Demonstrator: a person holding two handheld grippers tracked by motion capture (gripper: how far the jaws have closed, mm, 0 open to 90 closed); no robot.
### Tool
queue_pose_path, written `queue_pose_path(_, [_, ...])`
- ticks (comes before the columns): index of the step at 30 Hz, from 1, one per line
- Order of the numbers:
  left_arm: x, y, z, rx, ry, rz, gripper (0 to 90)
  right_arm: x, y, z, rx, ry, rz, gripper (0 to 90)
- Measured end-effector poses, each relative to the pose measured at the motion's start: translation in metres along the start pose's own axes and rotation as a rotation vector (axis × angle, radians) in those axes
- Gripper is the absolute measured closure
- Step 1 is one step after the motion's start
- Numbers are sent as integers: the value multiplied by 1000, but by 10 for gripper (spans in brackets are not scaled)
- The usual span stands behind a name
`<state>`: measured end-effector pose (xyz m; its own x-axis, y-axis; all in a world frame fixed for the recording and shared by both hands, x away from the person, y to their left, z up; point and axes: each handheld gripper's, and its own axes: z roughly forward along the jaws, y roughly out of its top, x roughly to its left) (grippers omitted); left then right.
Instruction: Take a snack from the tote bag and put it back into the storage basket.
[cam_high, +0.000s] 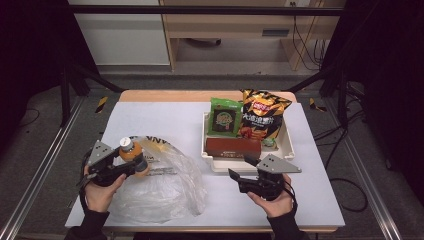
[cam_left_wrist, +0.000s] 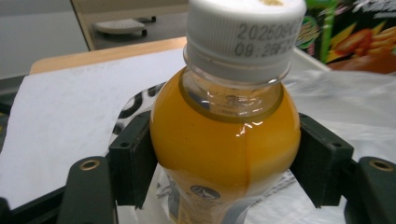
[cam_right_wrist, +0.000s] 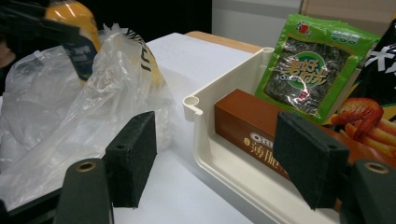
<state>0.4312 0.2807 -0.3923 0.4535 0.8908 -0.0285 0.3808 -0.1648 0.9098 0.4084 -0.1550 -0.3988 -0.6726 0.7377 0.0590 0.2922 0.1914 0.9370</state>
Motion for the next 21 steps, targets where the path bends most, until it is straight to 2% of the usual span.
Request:
queue_pose_path(5, [-22,-3,-13,1,-29,19,299,-1,0,-3,-8,-5,6,304])
queue_pose_path(11, [-45,-13,-7,37,-86,52,299,0,-1,-4,-10,-1,5,300])
queue_pose_path(18, [-57,-27,8,60,-133,83,299,2,-2,-3,-4,5,3,301])
queue_pose_path(21, [-58,-29,10,47,-139,84,297,4,-1,-2,-5,11,-7,305])
